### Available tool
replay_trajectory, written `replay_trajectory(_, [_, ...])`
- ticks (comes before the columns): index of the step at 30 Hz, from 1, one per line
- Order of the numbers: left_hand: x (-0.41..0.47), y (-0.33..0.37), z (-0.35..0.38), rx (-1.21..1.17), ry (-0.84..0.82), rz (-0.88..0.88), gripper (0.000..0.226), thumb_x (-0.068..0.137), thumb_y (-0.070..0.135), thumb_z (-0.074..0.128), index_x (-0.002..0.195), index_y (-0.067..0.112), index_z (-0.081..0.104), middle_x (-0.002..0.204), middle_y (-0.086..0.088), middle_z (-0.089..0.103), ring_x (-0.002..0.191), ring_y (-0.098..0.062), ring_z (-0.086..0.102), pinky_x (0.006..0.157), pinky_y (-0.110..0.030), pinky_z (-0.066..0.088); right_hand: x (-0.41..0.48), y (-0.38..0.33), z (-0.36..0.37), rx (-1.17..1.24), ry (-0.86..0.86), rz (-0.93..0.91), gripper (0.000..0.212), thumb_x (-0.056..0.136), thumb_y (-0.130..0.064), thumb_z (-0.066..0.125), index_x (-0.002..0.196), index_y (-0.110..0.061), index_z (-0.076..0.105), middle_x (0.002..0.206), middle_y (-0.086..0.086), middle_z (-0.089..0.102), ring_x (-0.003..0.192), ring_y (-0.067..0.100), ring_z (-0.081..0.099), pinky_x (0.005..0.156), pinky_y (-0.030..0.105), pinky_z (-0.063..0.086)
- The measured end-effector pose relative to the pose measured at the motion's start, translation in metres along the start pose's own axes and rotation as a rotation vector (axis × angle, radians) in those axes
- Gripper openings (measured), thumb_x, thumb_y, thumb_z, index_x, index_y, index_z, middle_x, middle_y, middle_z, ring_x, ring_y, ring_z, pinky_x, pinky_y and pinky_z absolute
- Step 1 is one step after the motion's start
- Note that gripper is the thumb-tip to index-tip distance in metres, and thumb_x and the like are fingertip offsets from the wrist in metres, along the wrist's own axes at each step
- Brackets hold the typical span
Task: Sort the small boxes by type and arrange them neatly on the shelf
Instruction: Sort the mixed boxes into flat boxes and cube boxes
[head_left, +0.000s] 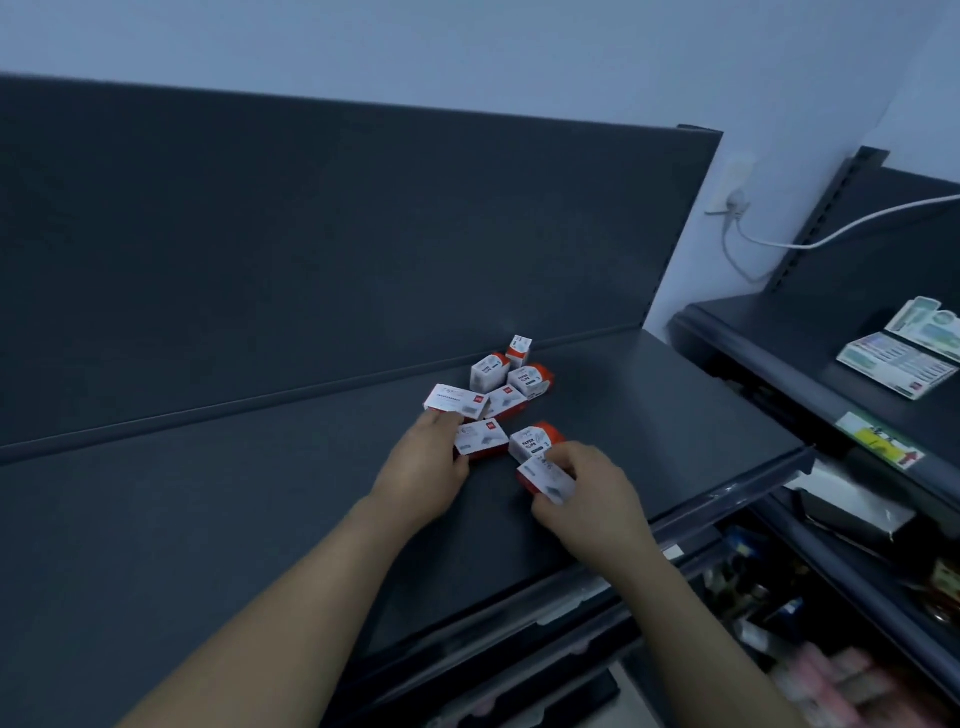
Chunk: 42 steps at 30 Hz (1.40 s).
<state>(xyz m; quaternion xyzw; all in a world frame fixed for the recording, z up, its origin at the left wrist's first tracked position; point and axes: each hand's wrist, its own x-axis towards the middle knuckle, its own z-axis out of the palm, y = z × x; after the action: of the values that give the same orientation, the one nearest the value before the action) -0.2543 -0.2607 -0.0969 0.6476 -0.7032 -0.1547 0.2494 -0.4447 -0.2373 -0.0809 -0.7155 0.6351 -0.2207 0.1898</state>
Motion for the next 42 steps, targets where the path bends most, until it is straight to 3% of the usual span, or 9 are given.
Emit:
replay_trajectory(8, [-0.077, -0.051, -0.052, -0.157, 0.261, -0.129, 0.040, 0.085, 0.010, 0.063, 0.124, 0.012, 0.055, 0.114, 0.002, 0.046, 0.089, -0.006, 0.048, 0.078, -0.005, 0.029, -0.003, -0.066, 0.029, 0.197, -0.046, -0.193, 0.030, 0.076, -0.018, 0.066, 0.102, -0.030, 0.058, 0.100, -0.015, 0.057, 0.090, 0.004, 0.057, 0.080, 0.031, 0.051])
replay_trajectory(13, [-0.135, -0.090, -0.093, -0.192, 0.400, -0.249, 0.039, 0.084, 0.011, 0.065, 0.122, 0.014, 0.056, 0.111, 0.007, 0.048, 0.093, -0.006, 0.056, 0.087, -0.014, 0.042, -0.018, -0.129, 0.063, 0.269, -0.136, -0.306, 0.027, 0.076, -0.017, 0.066, 0.097, -0.032, 0.058, 0.099, -0.014, 0.060, 0.085, 0.002, 0.058, 0.070, 0.019, 0.048])
replay_trajectory(18, [-0.205, -0.133, -0.141, -0.193, 0.540, -0.394, 0.038, 0.080, 0.017, 0.068, 0.116, 0.019, 0.059, 0.105, 0.009, 0.062, 0.093, -0.005, 0.061, 0.086, -0.018, 0.047, -0.051, -0.204, 0.102, 0.332, -0.165, -0.418, 0.032, 0.075, -0.011, 0.072, 0.105, -0.016, 0.063, 0.108, -0.007, 0.053, 0.084, -0.002, 0.055, 0.065, 0.003, 0.040])
replay_trajectory(21, [-0.251, -0.158, -0.172, -0.184, 0.595, -0.459, 0.043, 0.077, 0.017, 0.070, 0.118, 0.019, 0.058, 0.106, 0.008, 0.063, 0.093, -0.004, 0.061, 0.083, -0.015, 0.045, -0.076, -0.247, 0.127, 0.354, -0.204, -0.470, 0.020, 0.074, -0.011, 0.074, 0.092, -0.010, 0.065, 0.106, -0.004, 0.053, 0.082, 0.001, 0.056, 0.066, 0.007, 0.042])
replay_trajectory(26, [-0.342, -0.202, -0.232, -0.136, 0.686, -0.540, 0.048, 0.078, 0.012, 0.070, 0.123, 0.022, 0.055, 0.109, 0.009, 0.058, 0.091, -0.003, 0.058, 0.071, 0.000, 0.039, -0.136, -0.333, 0.167, 0.355, -0.323, -0.544, 0.016, 0.079, -0.017, 0.068, 0.090, -0.027, 0.065, 0.103, -0.015, 0.052, 0.081, 0.005, 0.058, 0.069, 0.020, 0.050])
replay_trajectory(29, [-0.394, -0.229, -0.263, -0.113, 0.738, -0.594, 0.048, 0.078, 0.012, 0.071, 0.121, 0.024, 0.056, 0.109, 0.010, 0.059, 0.090, -0.002, 0.058, 0.071, -0.005, 0.041, -0.170, -0.379, 0.191, 0.376, -0.361, -0.586, 0.017, 0.079, -0.016, 0.067, 0.088, -0.030, 0.066, 0.102, -0.013, 0.052, 0.081, 0.006, 0.059, 0.071, 0.026, 0.052])
replay_trajectory(33, [-0.451, -0.262, -0.299, -0.063, 0.798, -0.664, 0.044, 0.078, 0.014, 0.071, 0.119, 0.023, 0.056, 0.108, 0.010, 0.057, 0.093, -0.006, 0.059, 0.080, -0.018, 0.046, -0.205, -0.432, 0.226, 0.402, -0.389, -0.661, 0.028, 0.082, -0.013, 0.065, 0.102, -0.033, 0.064, 0.104, -0.015, 0.049, 0.080, -0.003, 0.056, 0.061, 0.008, 0.043])
replay_trajectory(38, [-0.495, -0.303, -0.337, -0.063, 0.895, -0.758, 0.040, 0.078, 0.012, 0.070, 0.115, 0.021, 0.056, 0.103, 0.009, 0.059, 0.091, -0.005, 0.058, 0.078, -0.019, 0.042, -0.230, -0.491, 0.267, 0.363, -0.430, -0.690, 0.044, 0.083, -0.012, 0.062, 0.126, -0.019, 0.058, 0.121, -0.010, 0.046, 0.090, 0.006, 0.057, 0.068, 0.017, 0.048])
replay_trajectory(42, [-0.517, -0.343, -0.363, -0.020, 0.966, -0.819, 0.042, 0.079, 0.014, 0.069, 0.119, 0.018, 0.056, 0.108, 0.005, 0.060, 0.095, -0.009, 0.058, 0.080, -0.022, 0.043, -0.236, -0.534, 0.299, 0.359, -0.432, -0.744, 0.037, 0.081, -0.010, 0.061, 0.116, -0.021, 0.062, 0.111, -0.008, 0.048, 0.096, 0.011, 0.056, 0.073, 0.012, 0.041])
